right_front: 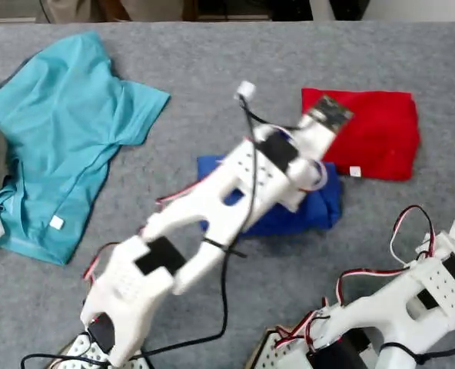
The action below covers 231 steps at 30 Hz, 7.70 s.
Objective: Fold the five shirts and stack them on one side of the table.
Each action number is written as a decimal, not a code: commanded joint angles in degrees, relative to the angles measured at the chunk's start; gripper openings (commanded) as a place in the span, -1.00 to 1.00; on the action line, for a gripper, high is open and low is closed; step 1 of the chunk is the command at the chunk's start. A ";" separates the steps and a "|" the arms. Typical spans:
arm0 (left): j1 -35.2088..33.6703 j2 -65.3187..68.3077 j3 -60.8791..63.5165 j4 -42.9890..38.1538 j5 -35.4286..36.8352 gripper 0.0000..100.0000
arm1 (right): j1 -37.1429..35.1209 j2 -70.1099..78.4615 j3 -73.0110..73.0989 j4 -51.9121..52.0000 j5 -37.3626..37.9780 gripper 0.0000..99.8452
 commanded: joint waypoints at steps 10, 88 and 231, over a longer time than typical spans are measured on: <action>3.16 18.95 -32.44 -1.23 8.18 -0.95 | 1.19 -1.45 -0.04 -0.79 0.26 -1.00; -26.20 -29.85 36.13 -12.31 2.73 -0.96 | -50.59 44.53 -78.55 66.11 4.84 -1.00; -24.53 36.97 -49.49 11.08 16.79 -0.96 | -39.43 49.54 -46.64 38.77 -19.60 -1.00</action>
